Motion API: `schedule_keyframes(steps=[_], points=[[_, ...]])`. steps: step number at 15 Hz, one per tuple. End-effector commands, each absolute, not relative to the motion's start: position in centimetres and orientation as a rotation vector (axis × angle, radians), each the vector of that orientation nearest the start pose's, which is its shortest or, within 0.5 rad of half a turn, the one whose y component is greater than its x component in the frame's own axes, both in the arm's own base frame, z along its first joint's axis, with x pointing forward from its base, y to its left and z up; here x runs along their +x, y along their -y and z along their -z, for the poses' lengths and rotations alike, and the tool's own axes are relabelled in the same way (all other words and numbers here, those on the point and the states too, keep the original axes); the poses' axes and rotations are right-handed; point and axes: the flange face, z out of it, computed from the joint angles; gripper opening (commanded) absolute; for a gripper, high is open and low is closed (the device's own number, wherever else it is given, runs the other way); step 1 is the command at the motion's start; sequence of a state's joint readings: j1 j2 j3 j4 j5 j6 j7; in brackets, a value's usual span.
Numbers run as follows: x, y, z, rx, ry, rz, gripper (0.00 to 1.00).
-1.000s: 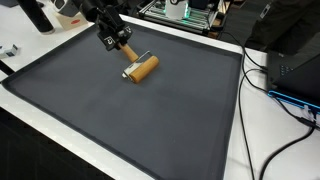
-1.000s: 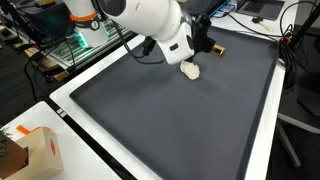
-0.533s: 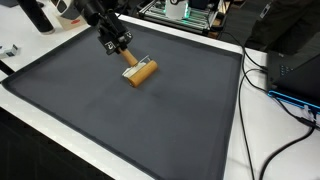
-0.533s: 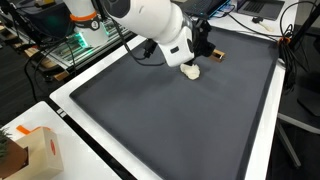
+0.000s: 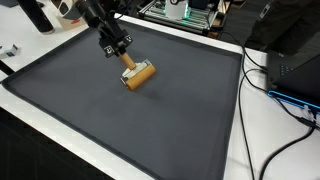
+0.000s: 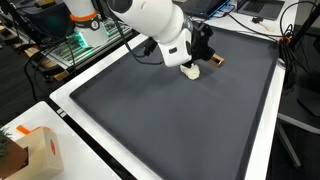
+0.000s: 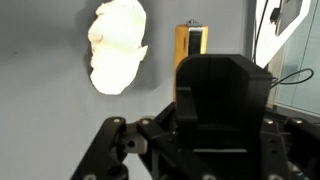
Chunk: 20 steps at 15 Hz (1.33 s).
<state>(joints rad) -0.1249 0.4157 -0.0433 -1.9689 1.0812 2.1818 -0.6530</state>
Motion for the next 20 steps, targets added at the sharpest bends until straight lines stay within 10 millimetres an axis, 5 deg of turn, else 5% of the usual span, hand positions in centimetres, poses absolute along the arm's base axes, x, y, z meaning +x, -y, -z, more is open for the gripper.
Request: schedule_keyframes(steps=[1, 9, 20], points=[[60.0, 6.7, -26.2, -2.349, -0.372, 0.173, 0.19], [60.0, 7.2, -28.3, -2.405, -0.512, 0.079, 0.19], [60.5, 7.4, -35.0, -2.614, -0.851, -0.150, 0.19]])
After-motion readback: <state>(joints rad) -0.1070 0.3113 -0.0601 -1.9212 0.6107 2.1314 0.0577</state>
